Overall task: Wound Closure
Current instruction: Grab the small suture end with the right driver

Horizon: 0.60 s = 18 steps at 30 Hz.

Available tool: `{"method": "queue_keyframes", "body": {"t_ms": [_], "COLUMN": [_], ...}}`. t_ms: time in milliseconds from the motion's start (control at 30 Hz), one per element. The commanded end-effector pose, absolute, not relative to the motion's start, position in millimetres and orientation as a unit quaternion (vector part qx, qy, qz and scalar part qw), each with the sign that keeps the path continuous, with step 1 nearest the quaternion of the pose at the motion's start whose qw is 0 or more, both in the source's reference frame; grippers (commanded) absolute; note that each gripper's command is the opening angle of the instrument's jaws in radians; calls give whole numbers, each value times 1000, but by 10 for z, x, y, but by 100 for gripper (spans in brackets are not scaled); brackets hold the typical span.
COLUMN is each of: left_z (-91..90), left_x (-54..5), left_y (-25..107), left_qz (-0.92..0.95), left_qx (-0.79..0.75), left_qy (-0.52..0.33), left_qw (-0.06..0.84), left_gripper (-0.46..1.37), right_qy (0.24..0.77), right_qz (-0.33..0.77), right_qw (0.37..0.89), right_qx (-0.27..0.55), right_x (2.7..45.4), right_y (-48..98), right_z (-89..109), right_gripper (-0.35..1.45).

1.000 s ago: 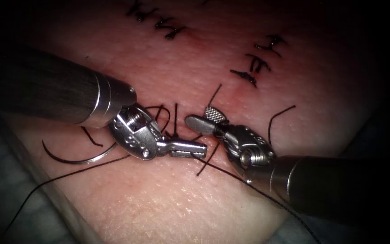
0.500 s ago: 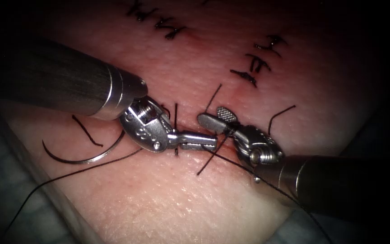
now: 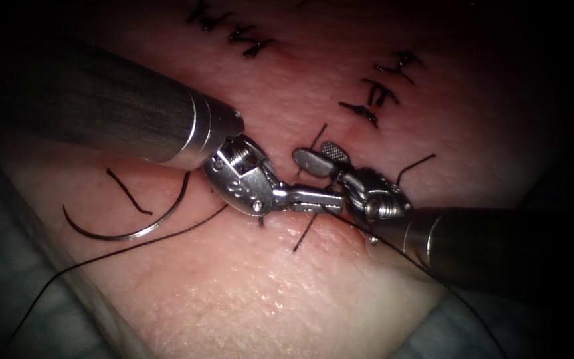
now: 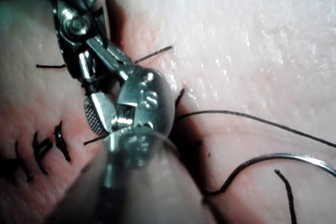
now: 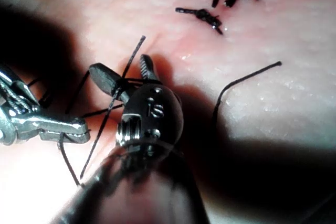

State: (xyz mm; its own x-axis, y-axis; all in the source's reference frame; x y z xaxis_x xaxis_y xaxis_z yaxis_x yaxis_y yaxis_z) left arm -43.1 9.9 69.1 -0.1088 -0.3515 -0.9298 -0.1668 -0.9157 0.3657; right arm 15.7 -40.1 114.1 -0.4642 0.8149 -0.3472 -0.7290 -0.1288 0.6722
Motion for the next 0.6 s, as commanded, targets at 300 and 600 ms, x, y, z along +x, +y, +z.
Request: {"method": "queue_keyframes", "body": {"t_ms": [300,600], "left_z": [691,690], "left_x": [-432,-434], "left_y": [99,98], "left_qz": [-718,-719], "left_qx": [666,666], "left_qy": [-191,-189], "left_qw": [68,66], "left_gripper": [-35,-35], "right_qy": [413,411], "right_qz": [756,758], "right_qw": [506,505], "right_qx": [52,48], "right_x": [157,163], "right_y": [-393,-385], "right_z": [1158,1167], "right_gripper": [106,102]}}
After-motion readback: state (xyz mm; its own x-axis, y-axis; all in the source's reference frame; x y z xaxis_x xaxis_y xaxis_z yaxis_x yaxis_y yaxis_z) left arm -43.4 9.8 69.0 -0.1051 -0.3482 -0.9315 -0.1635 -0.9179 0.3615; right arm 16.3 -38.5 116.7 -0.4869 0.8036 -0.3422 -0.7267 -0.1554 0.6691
